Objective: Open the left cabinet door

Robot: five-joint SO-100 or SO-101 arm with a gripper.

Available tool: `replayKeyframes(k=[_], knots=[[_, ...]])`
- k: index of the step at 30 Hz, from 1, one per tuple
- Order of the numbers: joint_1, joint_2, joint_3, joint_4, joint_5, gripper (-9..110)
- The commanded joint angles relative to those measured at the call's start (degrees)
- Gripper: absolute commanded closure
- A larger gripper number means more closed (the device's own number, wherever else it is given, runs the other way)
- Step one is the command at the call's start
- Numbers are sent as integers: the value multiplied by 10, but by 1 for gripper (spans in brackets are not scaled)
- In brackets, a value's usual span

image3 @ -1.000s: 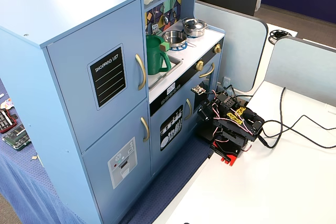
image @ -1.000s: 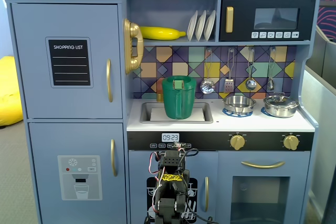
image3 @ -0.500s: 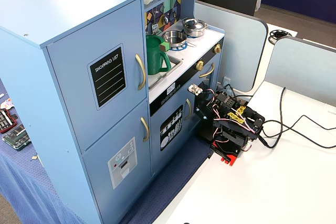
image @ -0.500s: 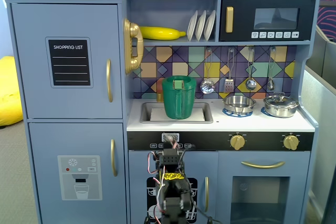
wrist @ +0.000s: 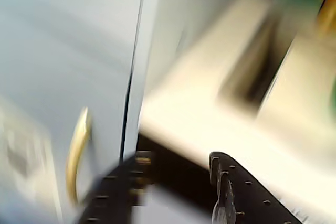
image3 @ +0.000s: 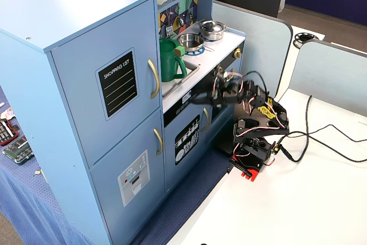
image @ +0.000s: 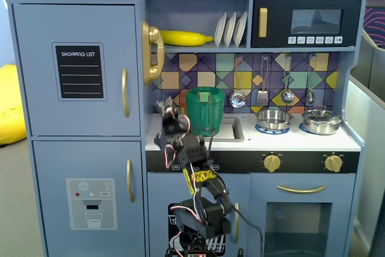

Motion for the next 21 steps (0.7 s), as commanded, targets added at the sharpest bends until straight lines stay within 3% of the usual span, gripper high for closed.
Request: replayKeyframes(k=[1, 5, 21], knots=[[-21, -67, -126, -22, 23, 88], [-42, -114, -166, -93, 99, 83], [-92, -226, -183, -284, 91, 77]])
